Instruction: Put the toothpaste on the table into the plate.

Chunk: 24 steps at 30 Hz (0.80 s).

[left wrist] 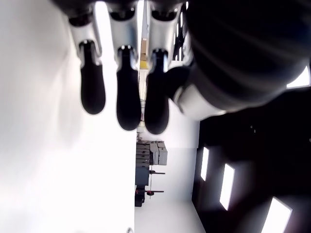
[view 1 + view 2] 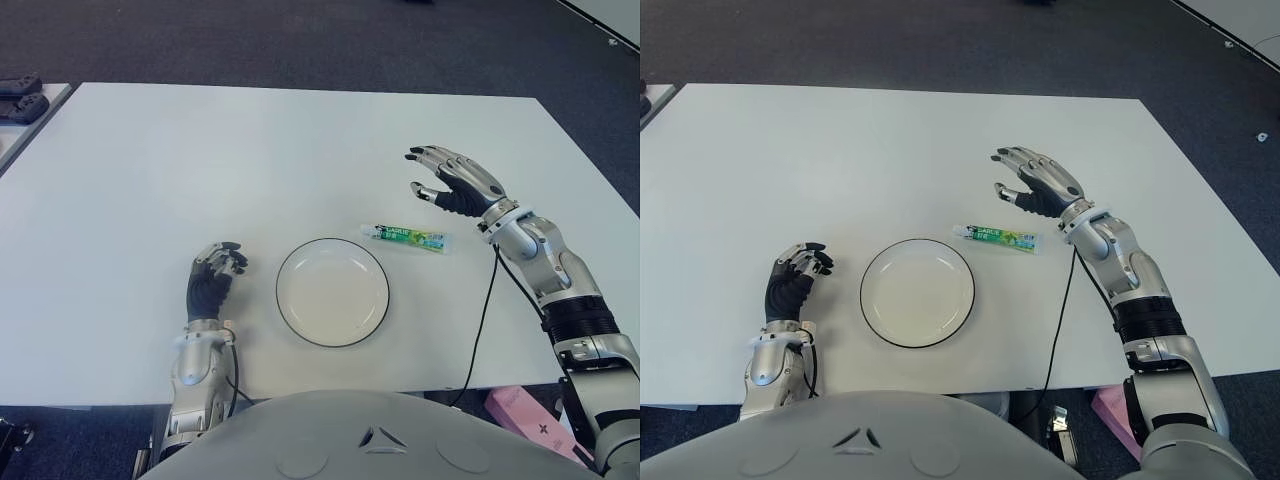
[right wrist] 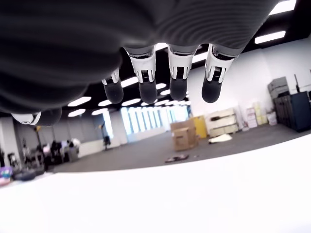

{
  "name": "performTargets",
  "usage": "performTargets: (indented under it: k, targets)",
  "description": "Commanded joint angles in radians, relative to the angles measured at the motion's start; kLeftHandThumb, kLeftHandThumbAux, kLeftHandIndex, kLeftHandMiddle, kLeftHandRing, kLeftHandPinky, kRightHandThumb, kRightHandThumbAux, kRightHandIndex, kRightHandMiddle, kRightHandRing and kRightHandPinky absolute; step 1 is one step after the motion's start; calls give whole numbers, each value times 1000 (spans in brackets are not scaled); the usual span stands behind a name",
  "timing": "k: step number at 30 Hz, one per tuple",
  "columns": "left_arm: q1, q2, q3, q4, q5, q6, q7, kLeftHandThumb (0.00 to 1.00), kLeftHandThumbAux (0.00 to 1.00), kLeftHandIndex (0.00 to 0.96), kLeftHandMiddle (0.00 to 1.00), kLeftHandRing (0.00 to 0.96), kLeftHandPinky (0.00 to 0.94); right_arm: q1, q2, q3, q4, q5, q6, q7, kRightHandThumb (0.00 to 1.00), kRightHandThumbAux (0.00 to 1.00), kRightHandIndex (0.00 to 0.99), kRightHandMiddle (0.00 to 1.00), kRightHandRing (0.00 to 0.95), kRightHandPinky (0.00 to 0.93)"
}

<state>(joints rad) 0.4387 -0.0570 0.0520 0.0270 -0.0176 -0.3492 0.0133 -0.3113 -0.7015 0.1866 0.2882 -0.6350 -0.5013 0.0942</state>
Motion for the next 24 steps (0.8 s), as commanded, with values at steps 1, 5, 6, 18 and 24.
performTargets:
  k: [1,5,6,18,24]
  targets:
    - [8,-5,-11,-2,12,29,10,701,721,431,558,541,516,-31,-23,56,52,-26,-55,39,567,122,0,0,0,0]
    - [8,-8,-11,-4,18,30,15,701,721,431,558,541,515,-60,-29,92,97,-42,-92,53,551,120,0,0,0,0]
    - [8,-9,-10,-4,19,29,15,701,721,431,559,541,515,-65,-30,98,105,-45,-98,53,546,119,0,0,0,0]
    - [16,-24,-14,-20,31,49,33,702,720,431,541,527,510,-162,2,255,345,-161,-209,1,558,93,0,0,0,0]
    - [19,-27,-19,-24,45,45,49,703,720,431,531,522,515,-173,-18,295,361,-180,-249,23,559,91,0,0,0,0]
